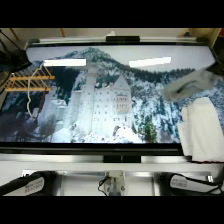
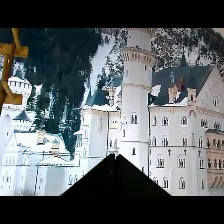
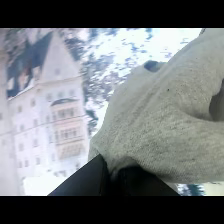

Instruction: Fold the shirts.

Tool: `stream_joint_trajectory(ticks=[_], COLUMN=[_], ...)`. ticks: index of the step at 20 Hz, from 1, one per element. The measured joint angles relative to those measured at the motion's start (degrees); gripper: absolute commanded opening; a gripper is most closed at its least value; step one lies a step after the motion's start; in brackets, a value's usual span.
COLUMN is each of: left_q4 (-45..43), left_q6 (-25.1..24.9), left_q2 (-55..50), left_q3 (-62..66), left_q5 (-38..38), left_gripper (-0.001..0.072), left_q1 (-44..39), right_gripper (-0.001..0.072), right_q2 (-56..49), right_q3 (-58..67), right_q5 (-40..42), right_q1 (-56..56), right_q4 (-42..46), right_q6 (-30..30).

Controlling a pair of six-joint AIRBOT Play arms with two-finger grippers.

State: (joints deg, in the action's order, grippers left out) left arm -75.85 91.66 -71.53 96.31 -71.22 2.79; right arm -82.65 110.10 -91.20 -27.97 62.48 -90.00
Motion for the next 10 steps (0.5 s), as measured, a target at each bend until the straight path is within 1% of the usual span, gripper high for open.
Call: stream_joint_trajectory(ticks=[2,6,10], left_q4=[-0.02,0.00,-0.07], left_q6=[-0.09,-0.17,-1.05], left_q2=[0.00,0.00,0.00], left_q3=[0.00,0.00,0.00], left_q5=[0.02,0.04,0.07], left_gripper=[0.0033,0.0033,0.0033], left_q1=[-0.96,-2.29,-2.71], right_gripper=[0.0072,0.0072,0.0072], right_q2=[-0.07,0.02,1.18], right_q3=[0.74,1.38,1.49], right_q5=[-0.55,-1.49,-7.15], right_q1=[-3.61,-9.35,-14.32], right_q4=[3.30,6.91,12.72], right_q6=[0.26,1.60,2.16])
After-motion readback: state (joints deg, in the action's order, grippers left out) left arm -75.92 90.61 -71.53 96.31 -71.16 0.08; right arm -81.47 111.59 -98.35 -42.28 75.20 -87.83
